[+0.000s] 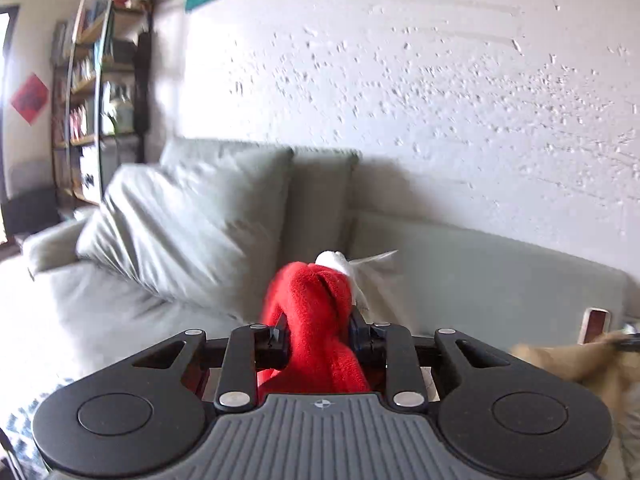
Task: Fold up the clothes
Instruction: 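Lift the khaki trousers with the right gripper while the left gripper grasps the red garment, then drop the khaki trousers and red garment onto the sofa, opening both grippers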
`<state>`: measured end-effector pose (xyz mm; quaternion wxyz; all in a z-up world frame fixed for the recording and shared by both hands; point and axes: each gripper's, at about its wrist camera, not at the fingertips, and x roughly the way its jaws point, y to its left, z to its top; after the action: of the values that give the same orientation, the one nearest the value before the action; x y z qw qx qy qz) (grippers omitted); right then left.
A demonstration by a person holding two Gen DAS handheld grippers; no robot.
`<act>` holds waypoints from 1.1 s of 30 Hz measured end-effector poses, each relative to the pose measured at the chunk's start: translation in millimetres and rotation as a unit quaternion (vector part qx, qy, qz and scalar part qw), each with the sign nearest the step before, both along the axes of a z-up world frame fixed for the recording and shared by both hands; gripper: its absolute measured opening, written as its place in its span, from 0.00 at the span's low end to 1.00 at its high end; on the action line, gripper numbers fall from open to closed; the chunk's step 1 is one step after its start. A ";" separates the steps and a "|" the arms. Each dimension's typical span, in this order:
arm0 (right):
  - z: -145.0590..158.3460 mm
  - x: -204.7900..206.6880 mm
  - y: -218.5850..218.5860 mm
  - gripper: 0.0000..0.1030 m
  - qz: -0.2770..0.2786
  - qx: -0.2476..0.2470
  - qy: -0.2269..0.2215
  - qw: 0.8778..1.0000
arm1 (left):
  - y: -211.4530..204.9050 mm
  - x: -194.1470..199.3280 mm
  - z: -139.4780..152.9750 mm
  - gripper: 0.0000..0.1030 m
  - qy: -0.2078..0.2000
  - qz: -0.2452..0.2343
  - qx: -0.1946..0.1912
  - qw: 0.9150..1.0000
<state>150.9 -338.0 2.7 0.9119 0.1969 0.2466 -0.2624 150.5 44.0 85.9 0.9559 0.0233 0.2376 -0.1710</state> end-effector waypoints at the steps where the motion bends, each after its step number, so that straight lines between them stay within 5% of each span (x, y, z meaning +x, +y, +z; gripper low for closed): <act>1: 10.5 -20.8 -5.7 0.07 -0.025 -0.025 -0.022 0.999 | -8.0 3.7 -6.3 0.21 0.002 -0.008 0.007 1.000; 5: 51.0 -97.8 -28.2 0.07 -0.089 -0.068 -0.070 0.991 | -40.2 18.4 -31.4 0.19 0.010 -0.039 0.035 0.999; 11: 42.1 -145.3 -2.6 0.11 0.039 -0.073 0.024 0.996 | -91.4 32.6 -72.4 0.13 0.029 -0.092 0.075 0.993; 14: 19.1 -163.2 14.3 0.16 0.077 -0.059 0.055 0.994 | -131.8 -10.2 -110.5 0.26 0.077 -0.149 0.080 0.983; 16: 7.7 -176.6 21.6 0.50 0.100 -0.031 0.061 0.993 | -145.6 -42.1 -122.8 0.53 0.076 -0.177 0.084 0.978; 17: 4.7 -184.0 24.2 0.57 0.112 -0.020 0.053 0.992 | -148.5 -58.8 -125.7 0.67 0.069 -0.184 0.087 0.977; 19: 0.3 -196.2 29.5 0.62 0.131 -0.008 0.042 0.990 | -148.1 -81.6 -127.4 0.73 0.059 -0.185 0.084 0.977; 22: -5.9 -206.6 35.3 0.69 0.151 0.008 0.040 0.988 | -133.8 -79.8 -129.5 0.78 0.054 -0.135 0.085 0.986; 26: -17.2 -212.6 43.9 0.70 0.186 0.049 0.039 0.981 | -112.1 -26.7 -147.2 0.82 0.059 -0.054 0.109 0.991; 33: -32.3 -194.2 93.9 0.72 0.278 0.064 0.059 0.957 | -74.2 66.3 -178.1 0.80 0.067 0.087 0.151 0.982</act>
<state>-43.4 -244.0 -29.6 0.9181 0.1631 0.3611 0.0070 216.9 -30.2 -92.1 0.9348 0.1347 0.3249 -0.0505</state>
